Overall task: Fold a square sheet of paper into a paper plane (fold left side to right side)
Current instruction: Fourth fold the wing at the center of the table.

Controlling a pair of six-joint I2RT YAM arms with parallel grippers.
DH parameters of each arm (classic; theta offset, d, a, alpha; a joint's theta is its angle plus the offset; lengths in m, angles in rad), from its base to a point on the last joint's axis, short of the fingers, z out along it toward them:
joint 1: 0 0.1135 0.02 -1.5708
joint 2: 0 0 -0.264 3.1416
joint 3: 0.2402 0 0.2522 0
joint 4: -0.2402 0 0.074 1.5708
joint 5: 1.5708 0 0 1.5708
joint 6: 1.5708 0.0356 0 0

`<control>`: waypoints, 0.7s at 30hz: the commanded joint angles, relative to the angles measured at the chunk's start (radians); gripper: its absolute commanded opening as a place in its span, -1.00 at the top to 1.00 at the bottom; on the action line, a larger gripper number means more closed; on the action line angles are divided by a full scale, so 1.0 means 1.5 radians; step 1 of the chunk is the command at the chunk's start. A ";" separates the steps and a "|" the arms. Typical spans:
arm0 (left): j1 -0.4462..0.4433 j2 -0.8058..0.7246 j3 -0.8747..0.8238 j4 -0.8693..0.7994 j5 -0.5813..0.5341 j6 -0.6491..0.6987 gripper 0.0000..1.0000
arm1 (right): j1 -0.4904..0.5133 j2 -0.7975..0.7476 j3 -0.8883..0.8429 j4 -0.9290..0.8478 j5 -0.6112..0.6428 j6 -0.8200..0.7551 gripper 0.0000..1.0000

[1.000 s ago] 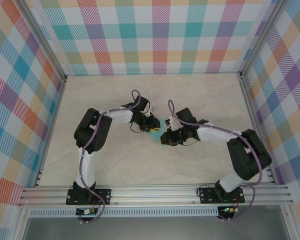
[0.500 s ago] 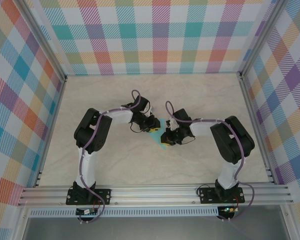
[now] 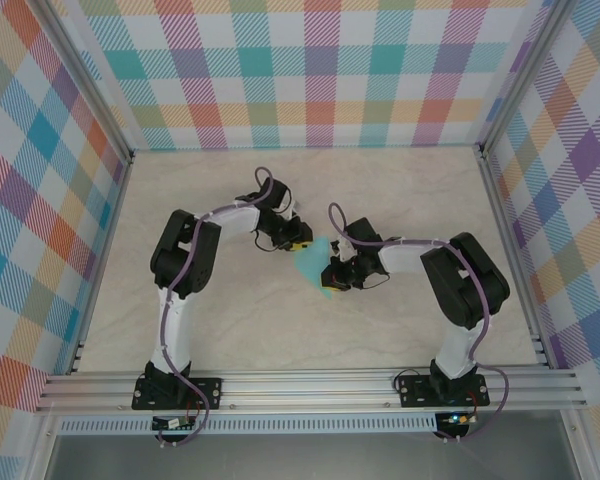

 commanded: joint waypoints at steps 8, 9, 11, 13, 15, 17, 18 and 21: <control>0.069 0.011 0.064 -0.032 -0.026 0.044 0.46 | 0.017 0.024 -0.042 -0.101 0.055 -0.003 0.88; 0.068 -0.019 0.054 -0.035 -0.031 0.049 0.45 | 0.017 0.024 -0.040 -0.102 0.058 -0.003 0.90; 0.068 -0.081 0.021 -0.029 -0.037 0.049 0.45 | 0.017 0.024 -0.040 -0.105 0.064 -0.003 0.92; 0.065 -0.147 -0.020 -0.019 -0.042 0.047 0.45 | 0.017 0.025 -0.039 -0.104 0.067 -0.003 0.93; 0.049 -0.207 -0.066 -0.015 -0.046 0.048 0.45 | 0.017 0.027 -0.037 -0.106 0.070 -0.004 0.94; 0.026 -0.246 -0.110 -0.003 -0.041 0.044 0.47 | 0.017 0.030 -0.036 -0.107 0.073 -0.004 0.95; 0.007 -0.257 -0.134 0.006 -0.035 0.041 0.48 | 0.017 0.030 -0.038 -0.106 0.074 -0.004 0.95; -0.039 -0.261 -0.184 0.038 -0.011 0.020 0.54 | 0.018 0.030 -0.038 -0.107 0.075 -0.004 0.95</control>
